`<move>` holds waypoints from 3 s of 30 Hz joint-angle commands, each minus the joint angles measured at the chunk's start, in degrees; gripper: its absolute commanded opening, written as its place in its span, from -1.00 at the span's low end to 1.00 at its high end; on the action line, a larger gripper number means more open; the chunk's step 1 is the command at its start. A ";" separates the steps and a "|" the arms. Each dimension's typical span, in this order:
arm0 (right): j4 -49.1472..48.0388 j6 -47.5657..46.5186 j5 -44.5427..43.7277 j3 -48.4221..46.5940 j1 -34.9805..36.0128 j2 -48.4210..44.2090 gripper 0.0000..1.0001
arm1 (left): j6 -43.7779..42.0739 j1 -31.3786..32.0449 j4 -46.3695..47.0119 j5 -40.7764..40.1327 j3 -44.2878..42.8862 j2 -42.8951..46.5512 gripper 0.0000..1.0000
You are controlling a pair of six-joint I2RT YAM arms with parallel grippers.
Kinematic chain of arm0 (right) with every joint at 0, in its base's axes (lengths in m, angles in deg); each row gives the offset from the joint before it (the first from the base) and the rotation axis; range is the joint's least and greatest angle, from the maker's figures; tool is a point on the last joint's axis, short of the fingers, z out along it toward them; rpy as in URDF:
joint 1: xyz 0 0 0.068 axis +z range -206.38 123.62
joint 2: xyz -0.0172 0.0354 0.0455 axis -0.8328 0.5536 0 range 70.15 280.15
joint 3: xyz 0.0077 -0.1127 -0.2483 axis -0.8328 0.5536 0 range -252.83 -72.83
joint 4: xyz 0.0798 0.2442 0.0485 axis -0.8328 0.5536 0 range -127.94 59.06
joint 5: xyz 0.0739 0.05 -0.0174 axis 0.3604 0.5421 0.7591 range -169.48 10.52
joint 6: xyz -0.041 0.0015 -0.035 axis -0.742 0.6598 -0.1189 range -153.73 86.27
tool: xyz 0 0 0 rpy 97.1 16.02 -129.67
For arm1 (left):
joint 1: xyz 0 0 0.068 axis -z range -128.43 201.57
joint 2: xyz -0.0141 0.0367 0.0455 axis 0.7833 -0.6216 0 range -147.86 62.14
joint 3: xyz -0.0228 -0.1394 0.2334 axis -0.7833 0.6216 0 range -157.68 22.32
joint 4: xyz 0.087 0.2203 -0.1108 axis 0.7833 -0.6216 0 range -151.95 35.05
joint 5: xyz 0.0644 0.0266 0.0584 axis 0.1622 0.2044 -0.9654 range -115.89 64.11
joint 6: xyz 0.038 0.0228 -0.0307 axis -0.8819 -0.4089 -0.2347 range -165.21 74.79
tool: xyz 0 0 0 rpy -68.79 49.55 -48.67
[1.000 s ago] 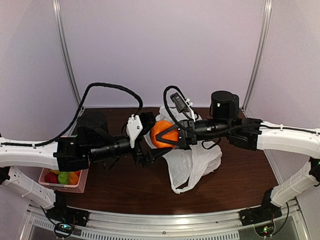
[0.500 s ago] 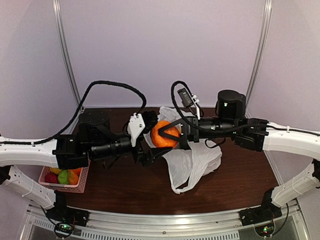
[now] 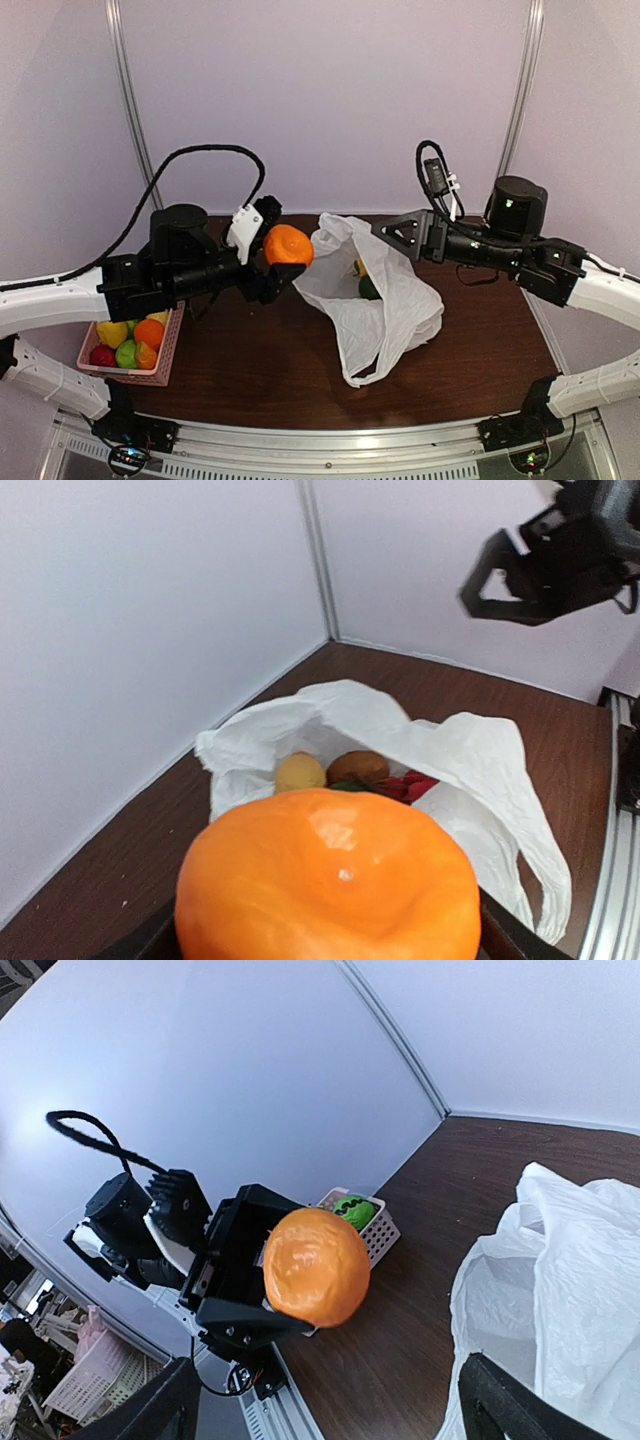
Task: Untie the knot of the plastic bag and take out the fruit
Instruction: Place the fake fruit in the bin.
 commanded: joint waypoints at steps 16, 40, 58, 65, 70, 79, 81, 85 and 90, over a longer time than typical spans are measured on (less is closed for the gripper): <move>9.83 -3.73 -8.86 1.00 -4.15 -6.19 0.82 | 30.29 -37.61 -25.06 7.74 13.79 23.04 0.43; 9.58 -6.57 -4.26 5.53 -11.69 -8.33 0.84 | 49.09 -48.40 -50.21 -16.34 13.73 33.21 0.49; 5.32 -8.17 2.15 8.07 -15.87 -7.41 0.84 | 55.08 -48.47 -58.18 -22.78 10.63 24.52 0.73; 4.16 -7.68 2.99 9.12 -16.77 -7.47 0.84 | 53.95 -48.49 -59.06 -21.17 9.57 20.07 0.95; 4.36 -7.64 3.43 9.12 -17.29 -7.59 0.84 | 53.92 -48.41 -59.35 -21.12 9.34 21.20 0.96; 3.79 -7.18 4.55 9.27 -17.51 -6.90 0.84 | 53.89 -48.41 -63.11 -21.74 7.17 24.49 0.95; 3.49 -7.01 4.68 9.38 -17.50 -6.74 0.84 | 53.78 -48.42 -63.45 -21.87 6.74 24.90 0.95; 3.35 -6.77 4.82 9.47 -17.49 -6.63 0.84 | 52.44 -48.48 -63.41 -21.52 5.88 24.22 0.95; 4.00 -6.95 4.83 9.38 -17.49 -6.80 0.84 | 49.47 -48.41 -62.62 -20.76 3.69 22.59 0.95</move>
